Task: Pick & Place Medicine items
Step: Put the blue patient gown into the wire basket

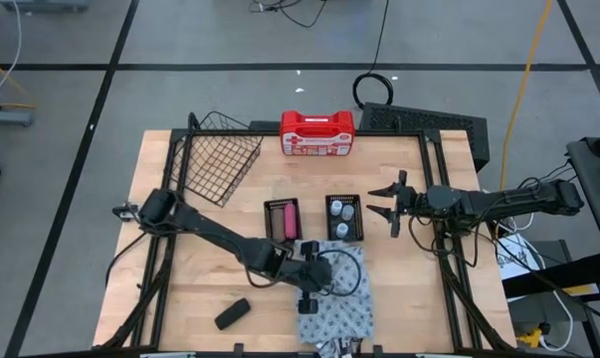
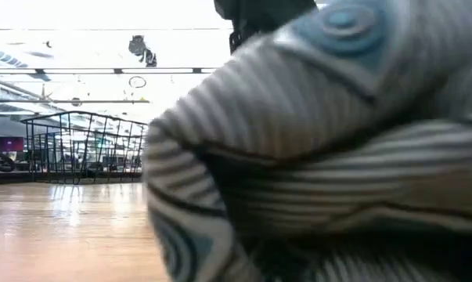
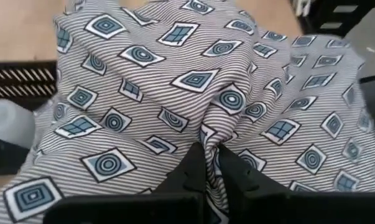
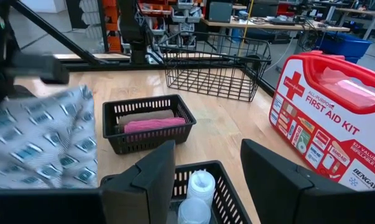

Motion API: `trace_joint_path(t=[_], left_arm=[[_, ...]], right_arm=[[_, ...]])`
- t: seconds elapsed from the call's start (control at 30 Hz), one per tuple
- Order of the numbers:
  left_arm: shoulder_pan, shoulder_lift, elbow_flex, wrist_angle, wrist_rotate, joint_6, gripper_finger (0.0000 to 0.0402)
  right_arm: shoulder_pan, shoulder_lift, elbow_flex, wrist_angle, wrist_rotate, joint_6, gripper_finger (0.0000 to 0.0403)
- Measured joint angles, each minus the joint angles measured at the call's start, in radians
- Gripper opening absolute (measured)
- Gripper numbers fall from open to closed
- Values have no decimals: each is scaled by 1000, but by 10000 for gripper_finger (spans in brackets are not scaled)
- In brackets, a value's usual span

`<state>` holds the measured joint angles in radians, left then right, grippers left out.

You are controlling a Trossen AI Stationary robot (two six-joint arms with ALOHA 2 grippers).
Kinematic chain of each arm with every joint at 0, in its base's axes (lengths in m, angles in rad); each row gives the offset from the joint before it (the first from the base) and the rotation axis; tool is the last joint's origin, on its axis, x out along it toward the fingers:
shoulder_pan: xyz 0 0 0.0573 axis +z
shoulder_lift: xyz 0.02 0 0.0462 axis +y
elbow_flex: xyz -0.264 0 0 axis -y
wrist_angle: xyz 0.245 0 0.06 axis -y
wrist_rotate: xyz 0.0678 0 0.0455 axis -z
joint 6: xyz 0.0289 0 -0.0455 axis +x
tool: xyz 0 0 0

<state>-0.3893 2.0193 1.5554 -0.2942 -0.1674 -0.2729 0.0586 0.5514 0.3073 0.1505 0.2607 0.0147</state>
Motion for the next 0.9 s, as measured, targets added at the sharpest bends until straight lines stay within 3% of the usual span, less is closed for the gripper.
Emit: trace_joint_path(t=[0.23,0.4,0.7,0.9], left_arm=[[0,124,0,-55,16,-57,51],[11,181,1,-43,59,-113,58],[20,122,2,-50,50,-141,70],[8,22,2,-45,26,-156,143]], right_arm=[[0,5,0,3,0,4,171],[0,5,0,2,0,4,171],[0,5,0,2,0,4,171],[0,5,0,2,0,4,171]])
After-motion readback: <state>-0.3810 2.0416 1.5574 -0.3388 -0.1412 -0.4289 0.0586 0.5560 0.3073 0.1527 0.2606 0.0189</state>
